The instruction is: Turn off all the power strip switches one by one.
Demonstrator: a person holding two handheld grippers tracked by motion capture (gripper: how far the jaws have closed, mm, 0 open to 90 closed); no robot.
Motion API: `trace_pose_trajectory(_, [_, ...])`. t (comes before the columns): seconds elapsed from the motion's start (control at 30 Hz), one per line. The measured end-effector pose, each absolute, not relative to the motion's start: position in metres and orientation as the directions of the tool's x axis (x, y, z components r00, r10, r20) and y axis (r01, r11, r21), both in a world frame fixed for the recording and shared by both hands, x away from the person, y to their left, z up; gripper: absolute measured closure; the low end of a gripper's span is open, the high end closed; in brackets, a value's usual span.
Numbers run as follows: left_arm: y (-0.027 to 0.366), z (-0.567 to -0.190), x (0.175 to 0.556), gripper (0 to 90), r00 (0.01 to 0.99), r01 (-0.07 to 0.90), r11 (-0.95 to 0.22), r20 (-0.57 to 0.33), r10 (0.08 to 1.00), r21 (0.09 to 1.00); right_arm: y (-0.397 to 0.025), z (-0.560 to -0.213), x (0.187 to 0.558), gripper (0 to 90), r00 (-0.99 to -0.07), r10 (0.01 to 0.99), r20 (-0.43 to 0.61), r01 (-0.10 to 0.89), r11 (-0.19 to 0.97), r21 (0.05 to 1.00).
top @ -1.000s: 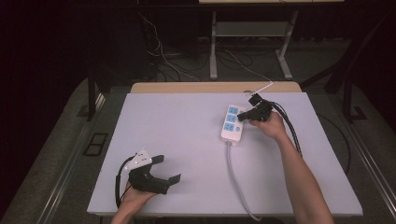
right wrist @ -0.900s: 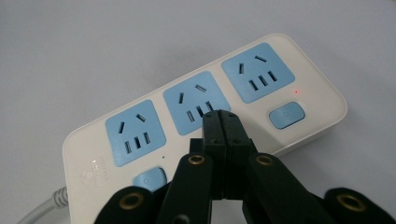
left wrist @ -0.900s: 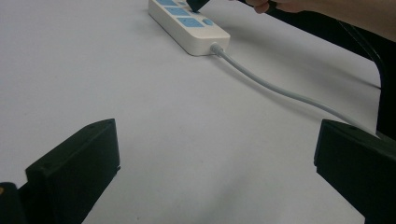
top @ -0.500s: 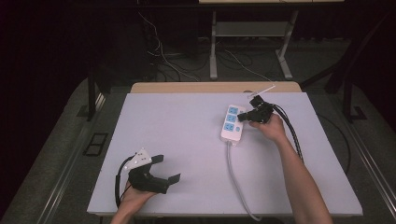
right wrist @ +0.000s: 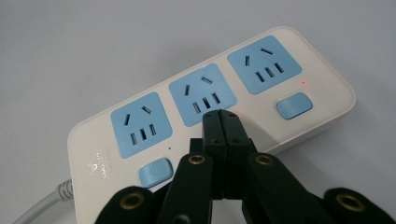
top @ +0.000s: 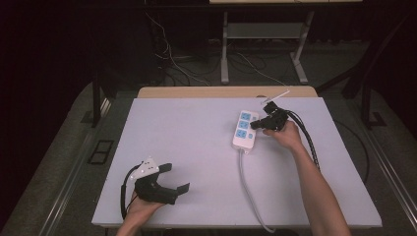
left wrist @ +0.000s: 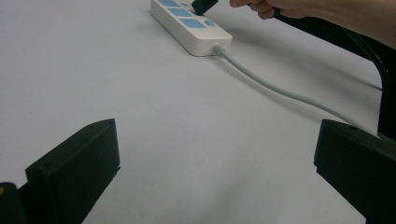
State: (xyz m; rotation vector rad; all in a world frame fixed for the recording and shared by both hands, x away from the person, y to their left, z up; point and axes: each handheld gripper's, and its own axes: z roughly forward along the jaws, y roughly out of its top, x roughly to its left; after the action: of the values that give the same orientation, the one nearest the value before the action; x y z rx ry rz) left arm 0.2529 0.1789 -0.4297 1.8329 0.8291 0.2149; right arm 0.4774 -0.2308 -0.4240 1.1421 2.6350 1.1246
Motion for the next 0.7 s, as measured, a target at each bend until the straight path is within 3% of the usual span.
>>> trace_pose_trajectory(0.27, [0.178, -0.43, 0.255, 0.0, 0.742, 0.442, -0.196, -0.235, 0.627, 0.875, -0.231, -0.422, 0.478, 90.0, -0.725, 0.64, 0.255, 0.617, 0.438, 0.654])
trace_pose_trajectory(0.7, [0.18, -0.43, 0.255, 0.0, 0.74, 0.442, -0.187, -0.239, 0.629, 0.877, -0.231, -0.41, 0.481, 90.0, -0.721, 0.657, 0.221, 0.612, 0.453, 0.649])
